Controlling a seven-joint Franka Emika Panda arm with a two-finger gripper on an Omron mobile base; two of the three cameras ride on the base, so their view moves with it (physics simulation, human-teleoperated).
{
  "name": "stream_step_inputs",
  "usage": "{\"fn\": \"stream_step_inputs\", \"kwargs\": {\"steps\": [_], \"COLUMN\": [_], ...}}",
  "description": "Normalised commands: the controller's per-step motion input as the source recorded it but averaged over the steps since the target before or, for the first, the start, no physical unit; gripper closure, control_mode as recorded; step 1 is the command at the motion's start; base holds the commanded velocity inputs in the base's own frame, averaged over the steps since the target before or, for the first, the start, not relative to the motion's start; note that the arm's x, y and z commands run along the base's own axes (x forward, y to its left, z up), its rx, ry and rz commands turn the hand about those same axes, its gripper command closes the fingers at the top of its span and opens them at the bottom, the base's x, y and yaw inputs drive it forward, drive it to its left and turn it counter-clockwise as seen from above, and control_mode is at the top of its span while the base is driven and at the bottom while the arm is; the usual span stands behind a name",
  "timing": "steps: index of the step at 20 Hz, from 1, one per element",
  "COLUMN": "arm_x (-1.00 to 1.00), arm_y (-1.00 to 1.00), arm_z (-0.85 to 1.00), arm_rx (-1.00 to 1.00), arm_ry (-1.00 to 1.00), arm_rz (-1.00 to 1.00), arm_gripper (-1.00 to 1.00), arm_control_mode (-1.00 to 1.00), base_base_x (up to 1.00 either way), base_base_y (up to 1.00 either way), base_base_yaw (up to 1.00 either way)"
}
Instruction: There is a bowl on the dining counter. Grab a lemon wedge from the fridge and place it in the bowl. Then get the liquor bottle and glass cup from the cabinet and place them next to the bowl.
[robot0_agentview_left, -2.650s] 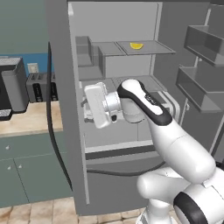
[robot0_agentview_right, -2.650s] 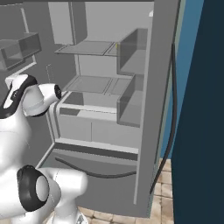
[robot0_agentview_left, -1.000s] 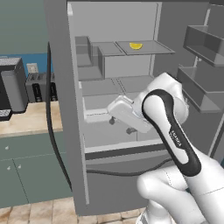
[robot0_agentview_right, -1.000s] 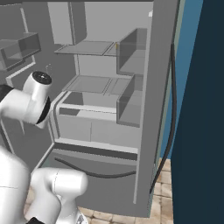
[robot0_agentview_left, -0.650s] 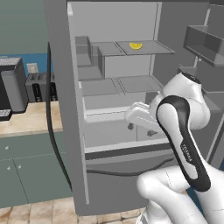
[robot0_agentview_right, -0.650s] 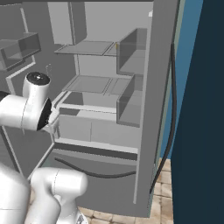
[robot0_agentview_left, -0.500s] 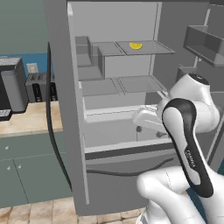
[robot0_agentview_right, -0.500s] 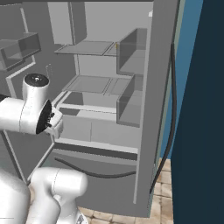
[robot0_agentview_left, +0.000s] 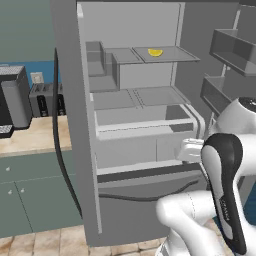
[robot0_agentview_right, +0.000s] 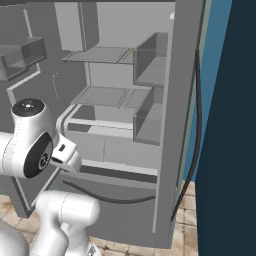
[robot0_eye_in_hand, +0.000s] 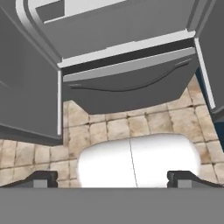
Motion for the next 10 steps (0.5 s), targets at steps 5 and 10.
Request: {"fn": "stream_step_inputs", "kwargs": {"steps": [5, 10], "arm_x": [-0.12, 0.03], "arm_y": [0.00, 0.00], "arm_z": [-0.01, -0.01], "arm_rx": [-0.02, 0.00], "arm_ry": [-0.01, 0.00], "arm_rz": [-0.02, 0.00], "arm_gripper": [-1.00, -1.00], "arm_control_mode": [-1.00, -1.00], "base_base_x": [0.00, 0.00], "base_base_y": [0.00, 0.00], "base_base_yaw": [0.00, 0.00]}}
